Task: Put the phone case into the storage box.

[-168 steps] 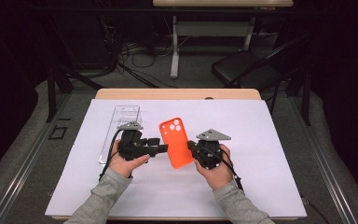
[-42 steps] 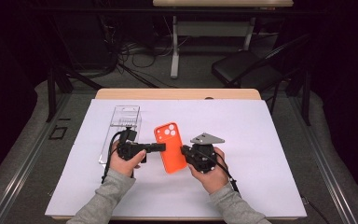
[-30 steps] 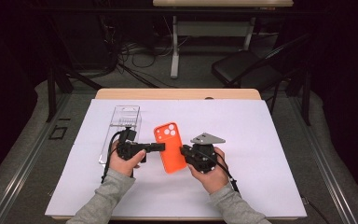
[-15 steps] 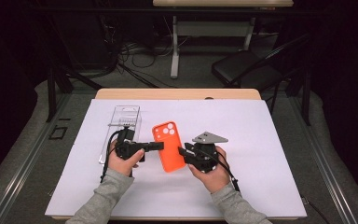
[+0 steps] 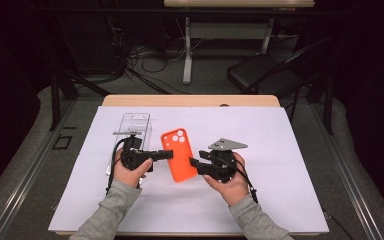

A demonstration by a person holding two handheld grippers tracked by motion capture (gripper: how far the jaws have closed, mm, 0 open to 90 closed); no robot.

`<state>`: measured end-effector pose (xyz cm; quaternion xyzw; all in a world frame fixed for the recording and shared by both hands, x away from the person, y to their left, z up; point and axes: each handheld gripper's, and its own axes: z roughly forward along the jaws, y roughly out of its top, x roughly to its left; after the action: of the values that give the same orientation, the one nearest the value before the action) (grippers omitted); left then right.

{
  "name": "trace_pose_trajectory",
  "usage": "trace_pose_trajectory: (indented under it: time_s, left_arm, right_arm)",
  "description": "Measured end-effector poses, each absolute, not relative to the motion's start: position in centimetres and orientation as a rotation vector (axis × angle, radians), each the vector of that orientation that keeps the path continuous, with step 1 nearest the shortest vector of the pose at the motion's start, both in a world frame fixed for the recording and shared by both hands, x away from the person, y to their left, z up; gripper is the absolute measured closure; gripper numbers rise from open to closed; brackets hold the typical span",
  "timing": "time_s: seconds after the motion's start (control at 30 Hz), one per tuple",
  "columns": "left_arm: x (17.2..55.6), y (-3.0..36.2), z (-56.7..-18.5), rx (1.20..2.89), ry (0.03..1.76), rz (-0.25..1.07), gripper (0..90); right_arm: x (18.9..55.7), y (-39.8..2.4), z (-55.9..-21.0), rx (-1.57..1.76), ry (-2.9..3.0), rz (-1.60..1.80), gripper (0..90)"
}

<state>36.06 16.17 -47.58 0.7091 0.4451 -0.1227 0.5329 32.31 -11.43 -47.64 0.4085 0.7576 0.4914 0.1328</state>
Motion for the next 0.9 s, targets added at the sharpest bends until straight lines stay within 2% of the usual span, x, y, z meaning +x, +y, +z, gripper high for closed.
trace_pose_trajectory:
  time_s: [0.6,0.9]
  left_arm:
    - [35.9,16.8,-46.5,1.718,1.007,-0.257,81.8]
    - [35.8,16.6,-46.3,1.728,0.997,-0.25,81.8]
  right_arm:
    - [32.4,-12.0,-46.8,1.106,2.285,1.477,52.0]
    - [32.4,-12.5,-46.3,1.098,2.271,1.478,46.1]
